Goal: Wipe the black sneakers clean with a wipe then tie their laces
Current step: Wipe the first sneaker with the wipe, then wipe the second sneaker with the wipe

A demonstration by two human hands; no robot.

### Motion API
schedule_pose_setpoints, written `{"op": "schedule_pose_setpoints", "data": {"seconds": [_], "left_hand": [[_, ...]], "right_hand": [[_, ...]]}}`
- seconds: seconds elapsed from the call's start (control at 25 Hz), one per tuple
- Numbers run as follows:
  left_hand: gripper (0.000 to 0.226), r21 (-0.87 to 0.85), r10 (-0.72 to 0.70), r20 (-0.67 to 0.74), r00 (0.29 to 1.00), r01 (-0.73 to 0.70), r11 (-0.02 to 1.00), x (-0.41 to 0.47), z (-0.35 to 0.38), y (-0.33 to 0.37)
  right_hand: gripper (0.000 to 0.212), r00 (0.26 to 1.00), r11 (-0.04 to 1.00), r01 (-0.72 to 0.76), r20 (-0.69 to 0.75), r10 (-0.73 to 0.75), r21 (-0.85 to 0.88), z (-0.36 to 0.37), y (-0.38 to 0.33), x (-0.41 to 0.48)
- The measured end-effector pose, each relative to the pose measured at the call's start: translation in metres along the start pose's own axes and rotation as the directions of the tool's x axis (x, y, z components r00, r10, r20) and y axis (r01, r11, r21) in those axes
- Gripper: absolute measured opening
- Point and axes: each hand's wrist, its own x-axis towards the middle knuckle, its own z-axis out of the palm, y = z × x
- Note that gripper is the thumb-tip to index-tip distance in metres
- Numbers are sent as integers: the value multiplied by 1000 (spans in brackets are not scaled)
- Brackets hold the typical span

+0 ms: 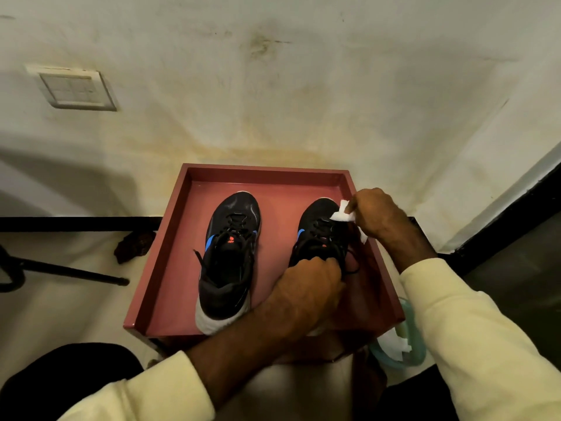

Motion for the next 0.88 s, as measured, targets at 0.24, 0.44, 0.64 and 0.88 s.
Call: {"op": "schedule_pose_setpoints", "data": {"seconds": [0.24,0.44,0.64,0.88], "left_hand": [[32,-20,121,-259,958,-130,991,-31,-44,-30],[51,-25,-118,-311,943,116,993,-62,-92,-122],[82,23,-261,-70,963,263,965,-41,-64,-134],[56,28,-300,-169,939,309,951,-24,-60,-138]], "right_hand": [[49,994,895,53,-109,-5,442,-25,4,-42],[48,990,837,137,-88,-106,530,-24,-33,-75],[47,978,691,160,-19,-207,705,-14,-69,-101],[34,954,522,177,-14,-300,834,13,-89,-117]]}}
